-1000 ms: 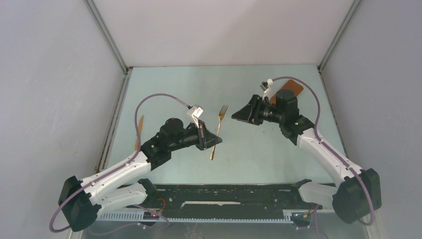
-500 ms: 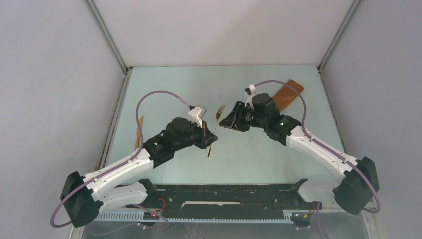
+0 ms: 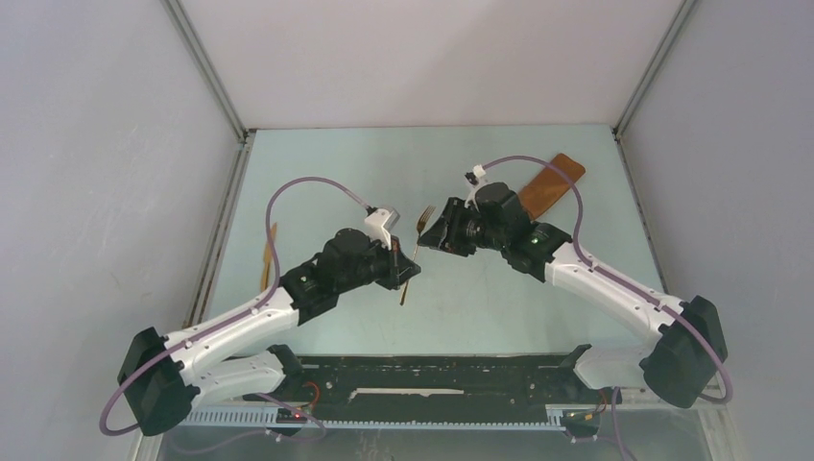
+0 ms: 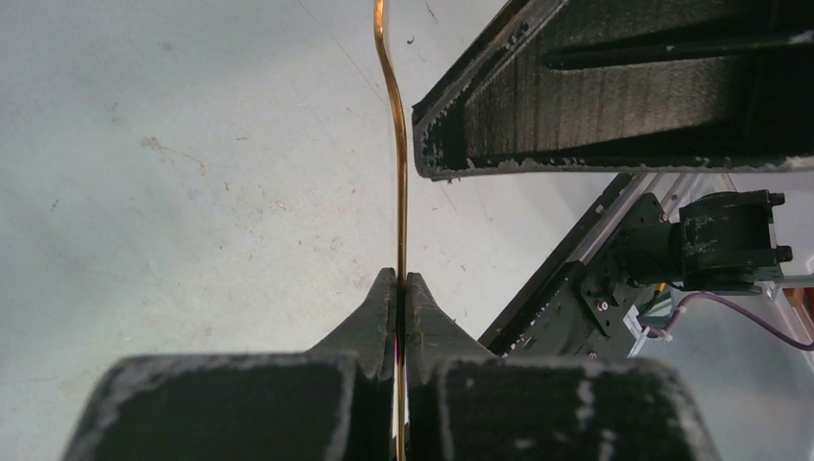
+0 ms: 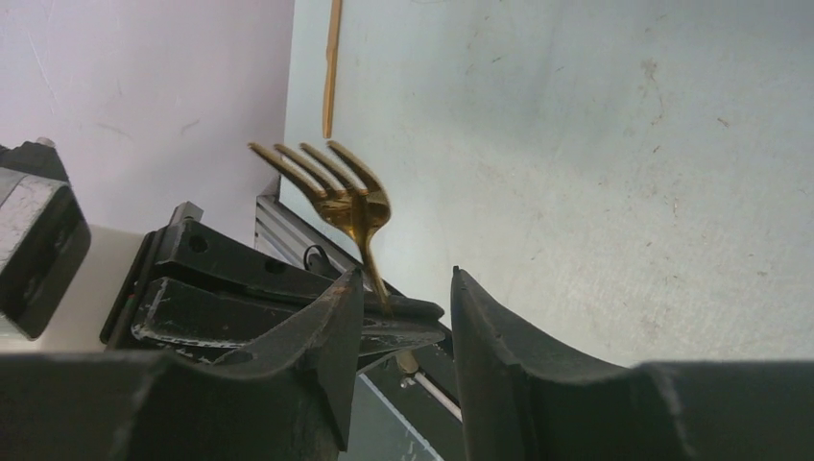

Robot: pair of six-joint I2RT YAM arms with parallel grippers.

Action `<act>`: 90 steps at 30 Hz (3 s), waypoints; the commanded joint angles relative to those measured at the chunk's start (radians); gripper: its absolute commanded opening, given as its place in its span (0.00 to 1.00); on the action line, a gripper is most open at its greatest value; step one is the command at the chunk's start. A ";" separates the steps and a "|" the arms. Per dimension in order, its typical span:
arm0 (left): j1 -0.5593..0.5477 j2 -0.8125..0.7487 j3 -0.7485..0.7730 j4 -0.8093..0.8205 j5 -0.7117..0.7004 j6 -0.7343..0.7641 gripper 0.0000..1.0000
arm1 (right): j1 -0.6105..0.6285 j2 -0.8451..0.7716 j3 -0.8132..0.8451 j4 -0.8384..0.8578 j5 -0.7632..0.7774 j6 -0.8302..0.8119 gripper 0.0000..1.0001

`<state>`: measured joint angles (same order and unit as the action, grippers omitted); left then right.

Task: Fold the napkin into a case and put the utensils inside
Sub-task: Pass from the left arm to the right, then insert the fork into the folded napkin.

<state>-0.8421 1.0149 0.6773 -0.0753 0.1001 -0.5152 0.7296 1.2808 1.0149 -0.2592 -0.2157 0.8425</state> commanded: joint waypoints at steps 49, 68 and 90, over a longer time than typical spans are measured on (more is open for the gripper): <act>-0.001 -0.001 0.079 -0.067 -0.046 0.153 0.58 | -0.874 0.538 0.629 -0.285 0.080 -0.364 0.00; 0.000 0.106 0.089 0.012 0.027 0.251 0.65 | -0.995 1.126 1.311 -0.450 0.086 -0.389 0.00; 0.000 0.169 0.080 0.071 0.095 0.209 0.65 | -1.049 1.222 1.419 -0.442 0.071 -0.398 0.00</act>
<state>-0.8440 1.1488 0.7319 -0.0528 0.1467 -0.2905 -0.3035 2.4763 2.3795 -0.7143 -0.1436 0.4686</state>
